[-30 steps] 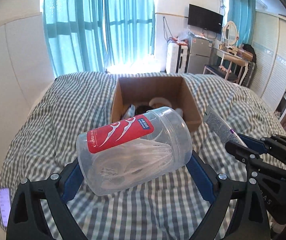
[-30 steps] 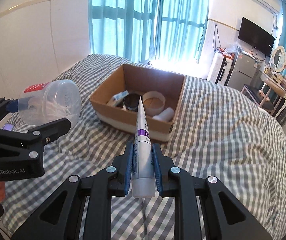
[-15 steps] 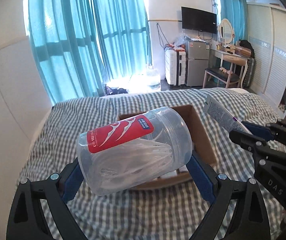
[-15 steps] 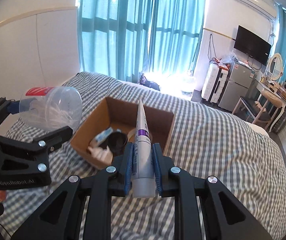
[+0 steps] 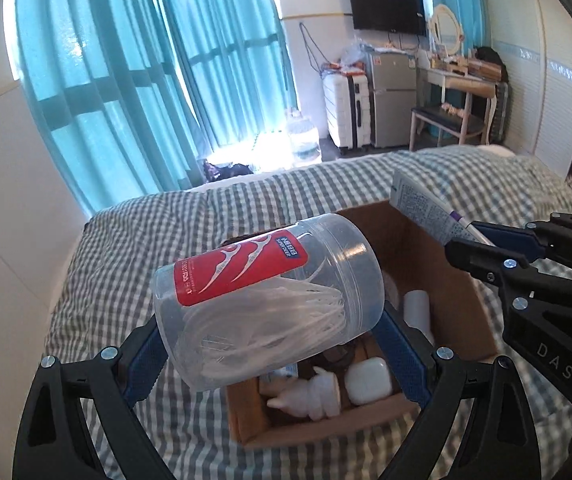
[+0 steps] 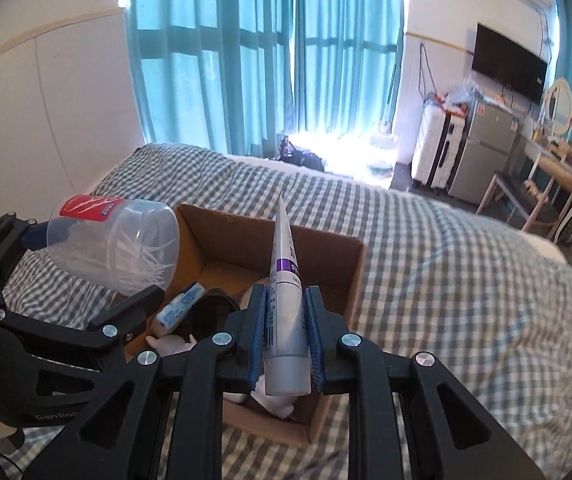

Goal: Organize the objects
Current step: 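Carry the floss jar and white tube into the box and open both tools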

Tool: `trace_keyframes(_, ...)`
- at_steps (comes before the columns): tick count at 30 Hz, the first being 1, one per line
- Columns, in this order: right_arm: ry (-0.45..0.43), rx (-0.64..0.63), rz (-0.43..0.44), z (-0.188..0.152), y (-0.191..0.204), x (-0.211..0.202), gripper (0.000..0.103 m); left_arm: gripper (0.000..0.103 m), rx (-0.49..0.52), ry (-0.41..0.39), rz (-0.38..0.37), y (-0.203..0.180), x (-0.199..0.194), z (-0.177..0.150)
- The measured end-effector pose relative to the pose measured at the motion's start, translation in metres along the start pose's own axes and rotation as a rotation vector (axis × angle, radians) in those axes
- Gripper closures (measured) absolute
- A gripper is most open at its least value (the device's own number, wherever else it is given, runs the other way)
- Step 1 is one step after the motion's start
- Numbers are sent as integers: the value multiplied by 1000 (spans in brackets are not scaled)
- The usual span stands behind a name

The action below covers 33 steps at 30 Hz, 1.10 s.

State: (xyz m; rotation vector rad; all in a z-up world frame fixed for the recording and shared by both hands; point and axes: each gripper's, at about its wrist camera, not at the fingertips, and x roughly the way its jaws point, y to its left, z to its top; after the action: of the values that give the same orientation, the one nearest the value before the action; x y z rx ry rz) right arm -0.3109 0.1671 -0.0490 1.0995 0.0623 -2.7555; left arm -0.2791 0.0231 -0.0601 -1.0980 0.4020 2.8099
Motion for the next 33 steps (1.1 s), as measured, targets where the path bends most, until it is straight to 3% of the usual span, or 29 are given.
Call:
trace_keyframes(9,48,25,5,-9,-16,50,84,7,-18,61,-43,1,47,-3)
trace_keyframes(24,48,55,2,-21,-24,58,83,5,-20,103,-87,-6,78,-18)
trace_keyframes(25,46,63,3,-21,-25,57,81,4,-15,103,-86,-6,78,-19)
trace_keyframes(27,36,78,11,-20,-26,54,60,3,-16,105,-95,-6,78,-18)
trace_keyframes(29,21,83,2,-16,-27,50,52,2,-17,94,-87,-7,75,-16)
trace_keyframes(32,0,91,-6,-11,-29,43,50,1,-5,57,-77,-5,65,-12)
trace_keyframes(33,-8,95,-11,-9,-30,40,45,1,-2,50,-74,-5,62,-11)
